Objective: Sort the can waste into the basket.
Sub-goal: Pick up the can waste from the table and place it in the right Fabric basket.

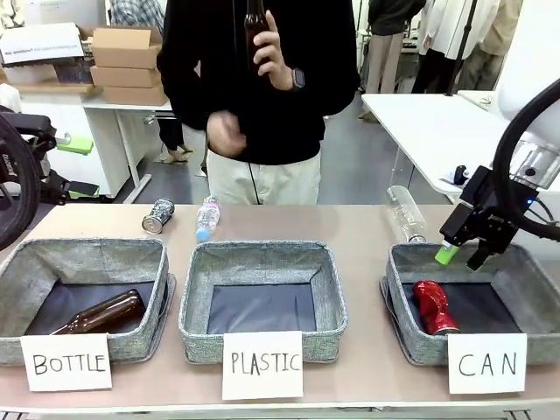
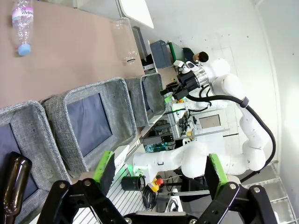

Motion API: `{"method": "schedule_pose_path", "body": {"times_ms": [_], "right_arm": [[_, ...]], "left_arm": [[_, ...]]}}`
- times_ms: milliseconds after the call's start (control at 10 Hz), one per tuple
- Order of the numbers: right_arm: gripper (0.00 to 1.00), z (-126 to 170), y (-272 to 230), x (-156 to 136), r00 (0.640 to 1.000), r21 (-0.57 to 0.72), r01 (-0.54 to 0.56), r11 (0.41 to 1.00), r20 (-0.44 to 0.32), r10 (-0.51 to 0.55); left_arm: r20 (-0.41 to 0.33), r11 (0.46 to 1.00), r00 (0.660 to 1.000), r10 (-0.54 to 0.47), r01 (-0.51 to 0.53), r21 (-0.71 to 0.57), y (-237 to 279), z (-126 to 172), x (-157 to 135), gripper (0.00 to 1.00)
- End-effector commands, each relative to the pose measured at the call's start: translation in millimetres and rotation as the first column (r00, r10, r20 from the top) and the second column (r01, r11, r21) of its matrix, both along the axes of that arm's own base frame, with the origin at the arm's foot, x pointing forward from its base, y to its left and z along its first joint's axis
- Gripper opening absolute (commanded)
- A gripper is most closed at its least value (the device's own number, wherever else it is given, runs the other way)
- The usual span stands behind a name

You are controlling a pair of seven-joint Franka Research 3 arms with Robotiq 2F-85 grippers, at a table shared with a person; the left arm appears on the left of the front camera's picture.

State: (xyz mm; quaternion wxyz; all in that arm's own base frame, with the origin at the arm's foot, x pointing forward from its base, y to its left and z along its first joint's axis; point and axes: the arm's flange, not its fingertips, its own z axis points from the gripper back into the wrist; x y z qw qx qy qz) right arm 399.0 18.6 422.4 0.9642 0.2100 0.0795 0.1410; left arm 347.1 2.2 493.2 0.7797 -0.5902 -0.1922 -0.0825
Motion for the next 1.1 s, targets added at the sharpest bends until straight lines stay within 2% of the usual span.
{"method": "schedule_pose_path", "body": {"times_ms": [0,100,200,300,400,500,600,700,1000], "right_arm": [[1.00,-4.4,-2.6,-2.9,0.999,0.057,0.004,0.998,0.034,-0.006],[1.00,-5.0,-3.3,-1.7,0.999,0.078,0.002,0.997,0.041,-0.006],[1.00,-1.0,-4.6,-2.0,0.997,0.168,0.024,0.985,0.068,-0.036],[1.00,16.8,-8.8,-0.3,0.973,0.506,0.102,0.856,0.129,-0.192],[1.00,34.5,-14.5,-4.7,0.969,0.795,-0.009,0.607,0.156,-0.190],[1.00,40.7,-24.8,-9.0,0.988,0.932,-0.120,0.341,0.147,-0.054],[1.00,39.2,-34.4,-2.7,0.994,0.977,-0.041,0.210,0.062,-0.094],[1.00,40.0,-14.5,-2.8,0.986,0.510,0.090,0.856,0.075,-0.148],[1.00,40.0,-14.5,-2.8,0.986,0.510,0.090,0.856,0.075,-0.148]], "left_arm": [[0.028,1.000,1.000,-0.005,0.006,-0.021,-1.4,-0.2,0.7,1.00],[0.028,1.000,1.000,-0.005,0.006,-0.021,-1.4,-0.2,0.7,1.00],[0.028,1.000,1.000,-0.005,0.006,-0.021,-1.4,-0.2,0.7,1.00],[0.028,1.000,1.000,-0.005,0.006,-0.021,-1.4,-0.2,0.7,1.00],[0.028,1.000,1.000,-0.005,0.006,-0.021,-1.4,-0.2,0.7,1.00],[0.028,1.000,1.000,-0.005,0.006,-0.021,-1.4,-0.2,0.7,1.00],[0.028,1.000,1.000,-0.005,0.006,-0.021,-1.4,-0.2,0.7,1.00],[0.028,1.000,1.000,-0.005,0.006,-0.021,-1.4,-0.2,0.7,1.00],[0.028,1.000,1.000,-0.005,0.006,-0.021,-1.4,-0.2,0.7,1.00]]}}
